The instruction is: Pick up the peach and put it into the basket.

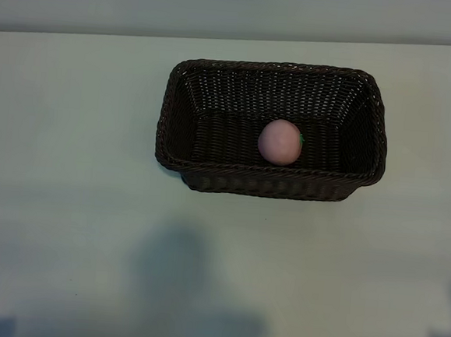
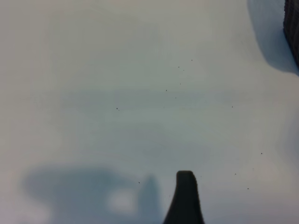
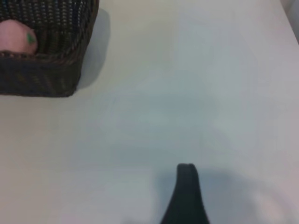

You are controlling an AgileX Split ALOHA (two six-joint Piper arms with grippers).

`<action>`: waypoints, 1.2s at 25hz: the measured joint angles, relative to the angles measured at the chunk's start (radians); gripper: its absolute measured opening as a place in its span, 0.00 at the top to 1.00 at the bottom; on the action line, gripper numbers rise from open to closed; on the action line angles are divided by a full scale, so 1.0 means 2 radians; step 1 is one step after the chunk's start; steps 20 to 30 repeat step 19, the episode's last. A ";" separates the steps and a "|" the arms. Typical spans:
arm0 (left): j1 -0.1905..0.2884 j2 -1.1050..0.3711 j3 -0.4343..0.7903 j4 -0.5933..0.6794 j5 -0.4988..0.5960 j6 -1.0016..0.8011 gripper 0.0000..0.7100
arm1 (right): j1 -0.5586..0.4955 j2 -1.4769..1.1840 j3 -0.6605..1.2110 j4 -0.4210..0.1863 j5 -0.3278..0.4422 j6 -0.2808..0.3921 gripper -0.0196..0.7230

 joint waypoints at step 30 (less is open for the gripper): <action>0.000 0.000 0.000 0.000 0.000 0.001 0.17 | 0.000 0.000 0.007 0.004 -0.015 0.014 0.22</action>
